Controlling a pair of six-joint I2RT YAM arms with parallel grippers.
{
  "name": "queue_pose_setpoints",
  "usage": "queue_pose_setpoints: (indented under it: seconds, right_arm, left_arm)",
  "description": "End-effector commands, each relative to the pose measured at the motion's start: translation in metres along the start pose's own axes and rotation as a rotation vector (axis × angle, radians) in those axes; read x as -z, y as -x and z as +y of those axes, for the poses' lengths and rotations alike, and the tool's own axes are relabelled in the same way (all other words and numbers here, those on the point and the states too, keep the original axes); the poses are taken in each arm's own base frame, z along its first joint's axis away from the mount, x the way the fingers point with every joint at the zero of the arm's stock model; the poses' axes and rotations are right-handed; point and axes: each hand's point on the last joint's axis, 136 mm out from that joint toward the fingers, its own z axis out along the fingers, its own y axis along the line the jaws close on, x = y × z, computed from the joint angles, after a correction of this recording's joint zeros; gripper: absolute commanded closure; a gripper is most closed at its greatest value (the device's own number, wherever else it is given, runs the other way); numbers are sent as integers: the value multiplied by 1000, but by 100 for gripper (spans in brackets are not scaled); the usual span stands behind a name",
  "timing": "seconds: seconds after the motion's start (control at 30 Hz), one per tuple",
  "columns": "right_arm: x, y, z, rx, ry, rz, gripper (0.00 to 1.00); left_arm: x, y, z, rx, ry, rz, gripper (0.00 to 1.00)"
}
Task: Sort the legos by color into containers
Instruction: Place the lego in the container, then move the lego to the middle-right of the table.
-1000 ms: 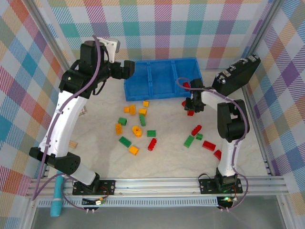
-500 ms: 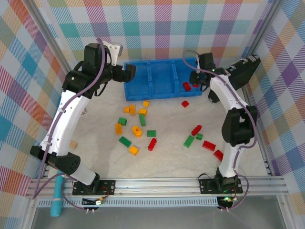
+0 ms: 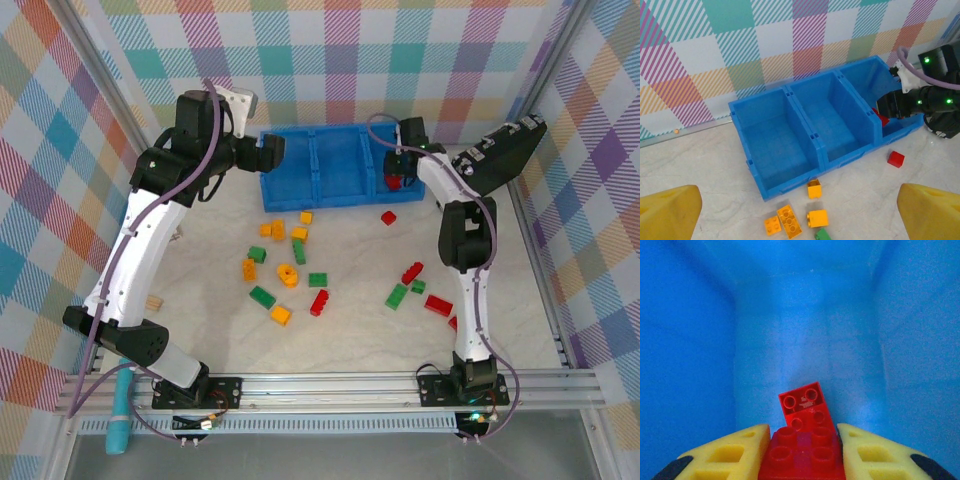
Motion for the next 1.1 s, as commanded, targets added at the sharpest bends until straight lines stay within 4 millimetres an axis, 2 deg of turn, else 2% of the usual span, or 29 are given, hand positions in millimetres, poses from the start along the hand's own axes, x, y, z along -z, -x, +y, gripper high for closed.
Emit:
queue_pose_setpoints:
  seconds: [0.0, 0.13, 0.3, 0.43, 0.6, 0.7, 0.83, 1.0, 1.07]
  right_arm:
    - [10, 20, 9, -9, 49, -69, 62]
    - [9, 17, 9, -10, 51, -66, 56]
    - [19, 20, 14, -7, 75, -74, 47]
    - [38, 24, 18, -10, 93, -87, 47]
    - [75, 22, 32, -7, 169, -112, 46]
    - [94, 12, 35, -10, 195, -111, 43]
    - [113, -11, 36, -16, 196, -81, 41]
    - [110, -51, 34, -41, 178, -12, 39]
    - [102, -70, 34, -56, 185, 33, 34]
  left_arm:
    - [13, 10, -2, -24, -4, -33, 0]
    - [8, 8, -4, -23, -13, -23, 0]
    - [4, 8, -6, -24, -23, -19, 0]
    - [5, 9, -6, -26, -25, -21, 0]
    - [7, 9, -6, -31, -28, -23, 0]
    - [8, 8, -7, -34, -31, -24, 0]
    - [8, 7, -8, -35, -37, -25, 0]
    - [9, 5, -10, -36, -51, -28, 0]
    - [12, 7, -7, -44, -34, -35, 0]
